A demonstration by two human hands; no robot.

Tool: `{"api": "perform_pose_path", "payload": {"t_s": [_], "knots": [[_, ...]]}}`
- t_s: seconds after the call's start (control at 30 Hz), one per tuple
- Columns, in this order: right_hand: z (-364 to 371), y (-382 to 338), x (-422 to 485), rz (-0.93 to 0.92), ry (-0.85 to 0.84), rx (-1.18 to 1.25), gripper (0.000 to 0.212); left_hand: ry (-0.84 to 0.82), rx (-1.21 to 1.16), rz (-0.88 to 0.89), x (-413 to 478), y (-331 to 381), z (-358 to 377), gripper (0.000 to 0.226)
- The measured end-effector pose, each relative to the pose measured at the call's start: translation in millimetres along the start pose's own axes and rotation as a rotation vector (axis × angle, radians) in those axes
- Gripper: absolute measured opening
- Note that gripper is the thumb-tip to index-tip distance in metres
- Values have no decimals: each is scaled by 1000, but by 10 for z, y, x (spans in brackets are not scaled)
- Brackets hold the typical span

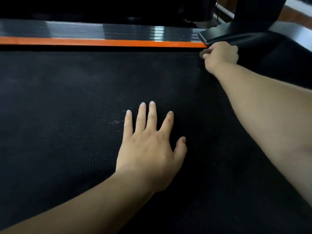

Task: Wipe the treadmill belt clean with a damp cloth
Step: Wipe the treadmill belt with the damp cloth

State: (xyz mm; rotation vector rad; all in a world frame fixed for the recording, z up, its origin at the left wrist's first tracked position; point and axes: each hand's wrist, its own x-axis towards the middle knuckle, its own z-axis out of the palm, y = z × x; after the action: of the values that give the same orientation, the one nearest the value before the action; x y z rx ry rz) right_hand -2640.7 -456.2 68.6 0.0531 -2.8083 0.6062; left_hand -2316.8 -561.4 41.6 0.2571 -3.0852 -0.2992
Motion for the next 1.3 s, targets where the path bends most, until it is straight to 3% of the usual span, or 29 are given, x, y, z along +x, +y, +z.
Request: {"api": "perform_pose_path", "payload": {"t_s": [0.13,0.3,0.4,0.6,0.7,0.9,1.0,1.3], "knots": [[107,143,-130,-251,-71,97,32,13,-5,-6,9,-7,9,76],[-97,358,125,-127,5,-21,33,12,-19,-2,14,-11,11,76],[-134,481,-47,-188,-52,42,33,22,-19,2,14,-15,24,76],[-788,780,-1217,-320,-200,54,30,14,-14,10,-4,-6,30,77],[-860,963,-1412,-381,-186,46,30,11,0,10,-23,-1,26,77],[-336,544,-391,-176,-21,27,27,0,-1,1,5,6,26,77],[-211,498,-315,-126,-23,32,25,3,-4,-2,12,-8,21,78],[-1151,1039,-1932,-405,-291,-5,30,-25,16,8,2,-6,24,78]]}}
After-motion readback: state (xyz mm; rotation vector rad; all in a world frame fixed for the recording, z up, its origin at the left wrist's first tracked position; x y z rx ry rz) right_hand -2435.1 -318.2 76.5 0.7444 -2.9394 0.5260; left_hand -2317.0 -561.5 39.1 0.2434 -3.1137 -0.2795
